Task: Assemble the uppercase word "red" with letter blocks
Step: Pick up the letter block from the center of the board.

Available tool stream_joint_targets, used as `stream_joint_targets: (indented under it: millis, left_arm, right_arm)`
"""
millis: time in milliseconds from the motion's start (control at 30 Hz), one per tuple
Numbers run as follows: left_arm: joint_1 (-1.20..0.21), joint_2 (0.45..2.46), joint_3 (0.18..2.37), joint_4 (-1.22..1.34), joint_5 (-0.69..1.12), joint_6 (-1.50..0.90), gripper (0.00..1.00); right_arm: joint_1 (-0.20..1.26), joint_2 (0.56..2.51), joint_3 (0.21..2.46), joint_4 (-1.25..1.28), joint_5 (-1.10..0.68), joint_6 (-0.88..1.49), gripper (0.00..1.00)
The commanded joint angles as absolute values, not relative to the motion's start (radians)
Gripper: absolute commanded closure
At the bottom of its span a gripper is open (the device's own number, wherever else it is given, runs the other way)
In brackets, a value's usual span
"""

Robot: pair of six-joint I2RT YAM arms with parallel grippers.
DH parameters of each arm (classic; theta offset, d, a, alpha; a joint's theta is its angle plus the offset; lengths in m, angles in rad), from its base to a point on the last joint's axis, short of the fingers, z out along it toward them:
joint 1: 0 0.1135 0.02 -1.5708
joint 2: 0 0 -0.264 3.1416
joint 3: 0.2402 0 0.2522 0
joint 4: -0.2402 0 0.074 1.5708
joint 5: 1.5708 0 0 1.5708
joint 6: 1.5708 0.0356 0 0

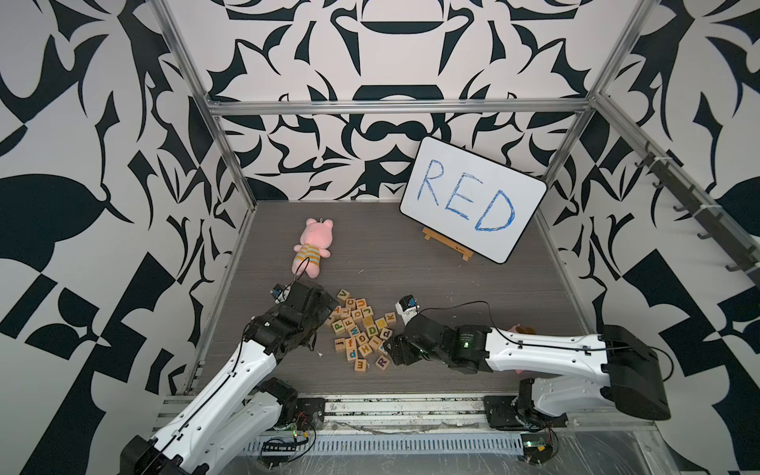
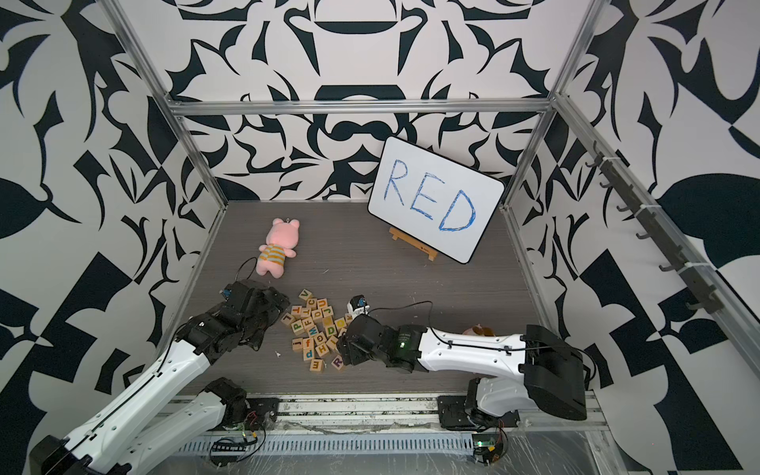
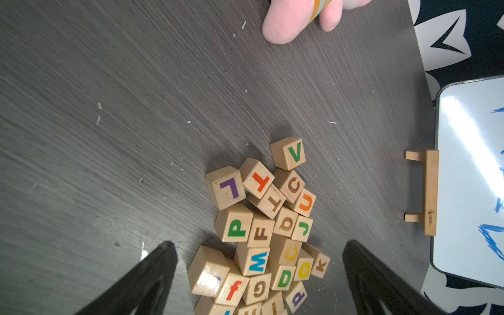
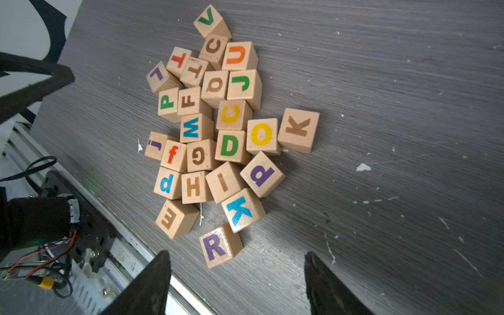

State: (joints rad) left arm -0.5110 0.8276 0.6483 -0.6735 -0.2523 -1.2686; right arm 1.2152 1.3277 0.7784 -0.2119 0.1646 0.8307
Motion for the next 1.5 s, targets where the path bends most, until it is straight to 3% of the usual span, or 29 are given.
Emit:
stream_joint_targets:
  millis: [0,333,567,667,900,1467]
  left_arm:
    - [-0.515,0.823,0.626,-0.667,-0.265,-1.292,0.00]
    - [-0.514,0.878,0.628,-0.630,-0.210,-1.291,0.01]
    - [-0.514,0.905,0.621,-0.636,-0.190,-1.283,0.00]
    - [-0.514,0.903,0.621,-0.635,-0.193,-1.285,0.00]
    - [-0.514,0.893,0.596,-0.616,-0.201,-1.303,0.01]
    - [-0.514,0.949,0.665,-0.596,-0.138,-1.255,0.00]
  right_arm:
    - [1.221,1.293,0.782,-0.208,0.183,0.871,0.25]
    - [1.223,1.262,0.823,-0.344,0.292,0.772,0.31]
    - [1.226,1.225,0.792,-0.306,0.206,0.681,0.34]
    - [1.247,1.241,0.797,-0.313,0.136,0.651,0.35]
    - [1.346,1.317,0.810,-0.301,0.153,0.618,0.35]
    - [1.391,1.462,0.830,-0.281,0.175,0.619,0.35]
